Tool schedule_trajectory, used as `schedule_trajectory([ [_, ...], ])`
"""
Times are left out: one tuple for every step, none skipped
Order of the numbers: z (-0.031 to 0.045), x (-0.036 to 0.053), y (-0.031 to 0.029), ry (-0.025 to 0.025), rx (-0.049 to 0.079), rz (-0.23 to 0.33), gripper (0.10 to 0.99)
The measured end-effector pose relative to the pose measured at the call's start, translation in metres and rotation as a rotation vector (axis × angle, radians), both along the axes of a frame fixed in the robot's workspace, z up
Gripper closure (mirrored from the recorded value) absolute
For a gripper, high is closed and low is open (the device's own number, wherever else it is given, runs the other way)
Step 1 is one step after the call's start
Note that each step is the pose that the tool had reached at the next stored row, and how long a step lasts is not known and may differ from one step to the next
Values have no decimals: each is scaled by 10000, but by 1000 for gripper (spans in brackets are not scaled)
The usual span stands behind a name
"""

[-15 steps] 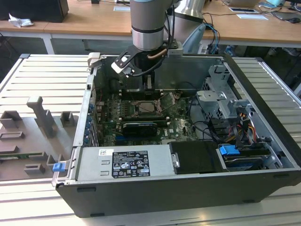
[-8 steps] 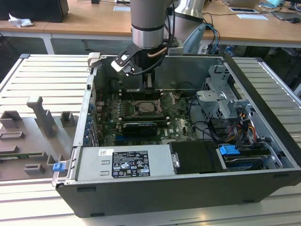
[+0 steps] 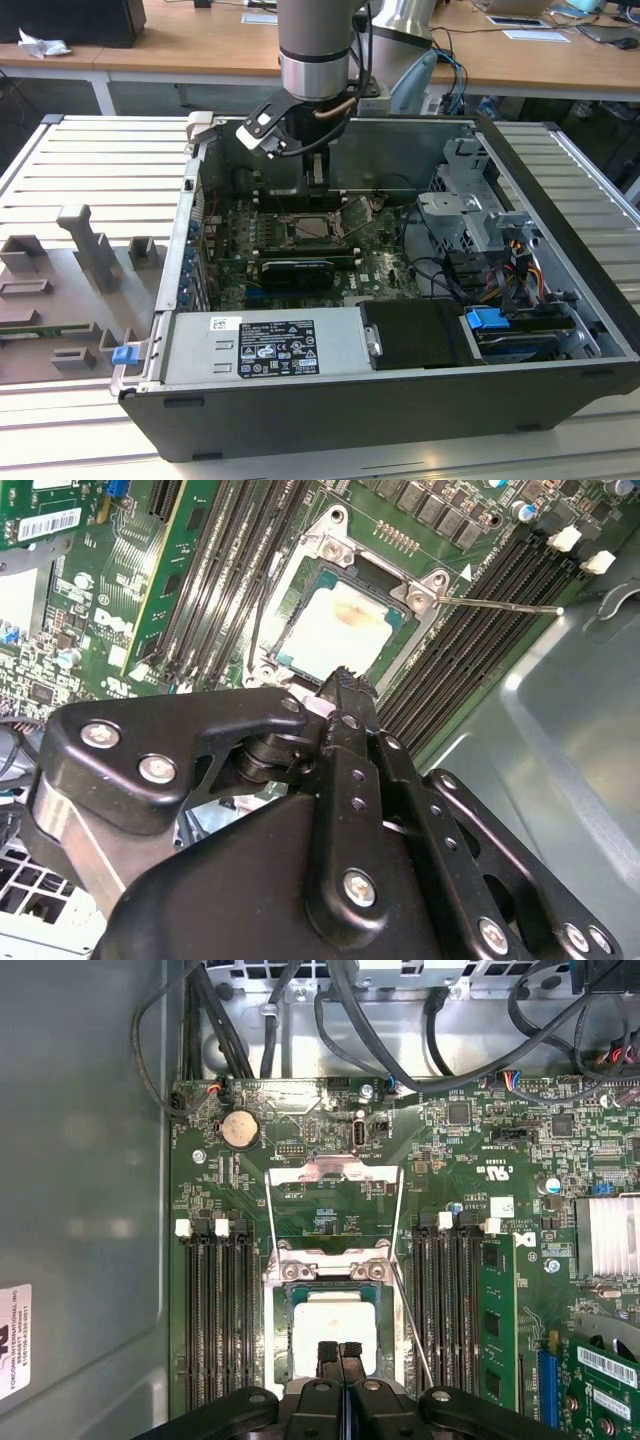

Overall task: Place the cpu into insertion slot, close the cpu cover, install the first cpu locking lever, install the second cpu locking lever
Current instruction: 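Close the cpu cover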

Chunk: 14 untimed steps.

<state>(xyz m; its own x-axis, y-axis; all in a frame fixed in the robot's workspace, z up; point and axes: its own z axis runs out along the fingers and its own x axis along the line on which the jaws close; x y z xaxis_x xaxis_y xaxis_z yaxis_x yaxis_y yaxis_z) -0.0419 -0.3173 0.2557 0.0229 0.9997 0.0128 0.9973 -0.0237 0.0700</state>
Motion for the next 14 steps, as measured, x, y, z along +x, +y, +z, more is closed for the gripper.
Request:
schedule_trajectory([
  [3,0,0,0,0,0,980],
  [6,0,0,-1,1,0,980],
  [9,0,0,0,1,0,980],
  [11,0,0,0,0,0,980],
  [13,0,0,0,1,0,980],
  [17,0,0,-1,1,0,980],
  [21,0,0,0,0,0,980],
  [23,0,0,-1,0,0,980],
  [26,0,0,0,0,0,980],
  [29,0,0,0,-1,0,980],
  [30,0,0,0,0,0,980],
  [32,0,0,0,0,0,980],
  [35,0,0,0,-1,0,980],
  [37,0,0,0,0,0,980],
])
